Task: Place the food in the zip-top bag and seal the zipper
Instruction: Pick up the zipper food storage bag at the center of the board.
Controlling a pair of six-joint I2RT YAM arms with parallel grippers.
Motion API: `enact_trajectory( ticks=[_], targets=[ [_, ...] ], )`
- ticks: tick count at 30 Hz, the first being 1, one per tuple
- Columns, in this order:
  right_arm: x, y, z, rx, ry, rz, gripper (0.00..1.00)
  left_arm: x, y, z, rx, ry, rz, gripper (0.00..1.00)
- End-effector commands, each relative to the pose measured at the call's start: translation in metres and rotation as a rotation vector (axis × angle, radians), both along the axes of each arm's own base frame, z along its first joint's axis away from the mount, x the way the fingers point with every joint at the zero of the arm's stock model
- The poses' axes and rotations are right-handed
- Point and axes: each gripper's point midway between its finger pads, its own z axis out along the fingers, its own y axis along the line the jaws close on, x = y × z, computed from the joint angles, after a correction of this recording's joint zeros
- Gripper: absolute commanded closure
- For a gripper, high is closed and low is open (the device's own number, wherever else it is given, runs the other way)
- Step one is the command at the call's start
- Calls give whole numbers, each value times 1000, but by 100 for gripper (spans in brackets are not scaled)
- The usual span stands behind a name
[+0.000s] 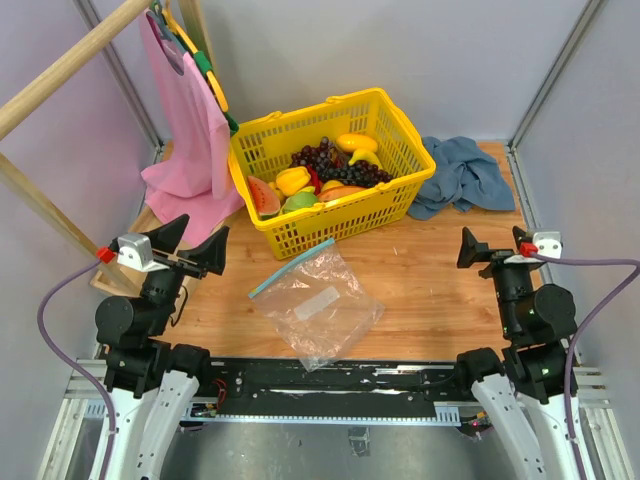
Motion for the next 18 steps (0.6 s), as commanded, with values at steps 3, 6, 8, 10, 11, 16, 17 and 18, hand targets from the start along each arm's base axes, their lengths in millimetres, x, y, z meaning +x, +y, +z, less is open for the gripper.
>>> enact_trajectory(
  ticks=[3, 6, 8, 10, 11, 16, 17, 18],
  targets=[
    [5, 16, 1, 25, -2, 72, 2, 5, 0, 0, -5, 12, 3, 1],
    [10, 26, -8, 52, 41, 115, 2, 9, 1, -4, -10, 48, 9, 1],
    [15, 36, -17, 75, 94, 158, 2, 13, -1, -9, -21, 94, -1, 1],
    [18, 48, -28, 106, 166, 206, 2, 16, -4, -17, -48, 156, -13, 1],
    [20, 53, -34, 123, 204, 227, 2, 19, -4, -23, -63, 195, -13, 1],
    [24, 86, -64, 208, 360, 366, 1, 24, -9, -60, -130, 366, -23, 1],
    [24, 94, -71, 221, 391, 401, 2, 24, -10, -68, -143, 402, -26, 1],
    [23, 104, -79, 229, 430, 455, 1, 26, -12, -77, -155, 442, -31, 1]
  ],
)
